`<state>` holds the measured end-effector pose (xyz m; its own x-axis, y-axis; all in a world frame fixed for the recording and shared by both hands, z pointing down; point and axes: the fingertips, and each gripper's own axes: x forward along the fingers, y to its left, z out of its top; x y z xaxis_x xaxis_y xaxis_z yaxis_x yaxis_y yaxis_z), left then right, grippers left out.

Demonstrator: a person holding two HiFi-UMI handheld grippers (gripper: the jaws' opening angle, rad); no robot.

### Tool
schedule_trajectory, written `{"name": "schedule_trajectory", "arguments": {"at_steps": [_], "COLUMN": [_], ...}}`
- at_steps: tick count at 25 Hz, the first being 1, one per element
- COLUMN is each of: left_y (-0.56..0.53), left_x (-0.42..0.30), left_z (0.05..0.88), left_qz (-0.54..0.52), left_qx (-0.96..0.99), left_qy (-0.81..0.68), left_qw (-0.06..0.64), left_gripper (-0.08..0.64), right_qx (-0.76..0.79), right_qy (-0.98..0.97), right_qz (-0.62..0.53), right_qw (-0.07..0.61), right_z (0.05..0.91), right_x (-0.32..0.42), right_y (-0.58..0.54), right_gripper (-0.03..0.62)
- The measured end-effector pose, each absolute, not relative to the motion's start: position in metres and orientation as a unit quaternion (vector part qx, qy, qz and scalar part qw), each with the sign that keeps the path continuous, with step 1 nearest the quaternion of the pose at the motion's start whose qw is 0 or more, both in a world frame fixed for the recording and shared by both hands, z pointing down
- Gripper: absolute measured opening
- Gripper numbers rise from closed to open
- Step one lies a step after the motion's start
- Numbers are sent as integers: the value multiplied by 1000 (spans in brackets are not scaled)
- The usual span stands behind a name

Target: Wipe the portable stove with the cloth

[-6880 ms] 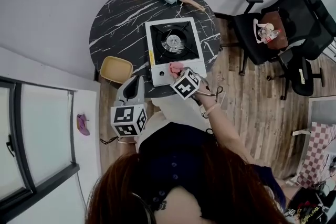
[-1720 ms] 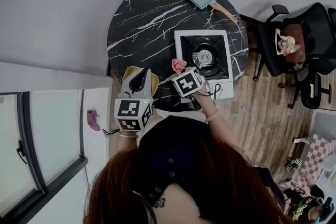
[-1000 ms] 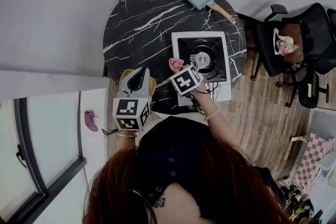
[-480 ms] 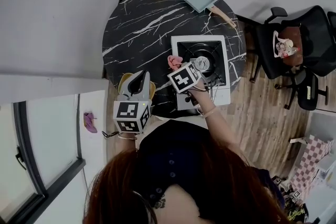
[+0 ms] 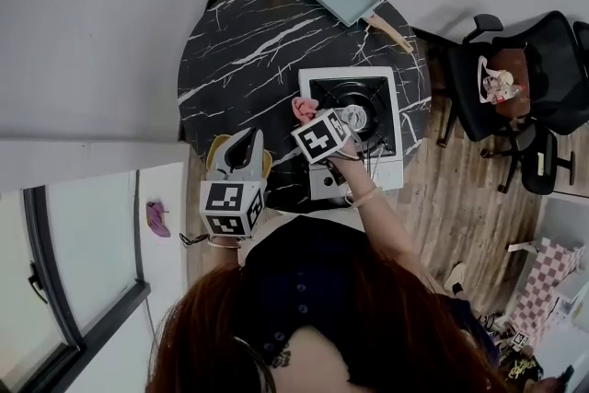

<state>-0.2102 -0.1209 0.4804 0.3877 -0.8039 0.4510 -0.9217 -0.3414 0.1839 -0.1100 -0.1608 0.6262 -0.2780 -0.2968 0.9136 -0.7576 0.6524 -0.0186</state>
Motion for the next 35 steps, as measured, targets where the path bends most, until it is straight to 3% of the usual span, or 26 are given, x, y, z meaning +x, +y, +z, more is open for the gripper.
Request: {"name": "schedule_trajectory", "arguments": {"at_steps": [35], "left_y": [-145], "left_x": [-217], "left_z": [492], "left_qz": [146], "left_qx": [810], "left_qy": [-523], "left_qw": [221], "left_gripper": [14], "right_qx": [386], "right_qy": [-767], "right_qz": [206], "right_qw": [469], "right_z": [625], "right_x": [-122], "right_y": [-227], "right_gripper": [32]}}
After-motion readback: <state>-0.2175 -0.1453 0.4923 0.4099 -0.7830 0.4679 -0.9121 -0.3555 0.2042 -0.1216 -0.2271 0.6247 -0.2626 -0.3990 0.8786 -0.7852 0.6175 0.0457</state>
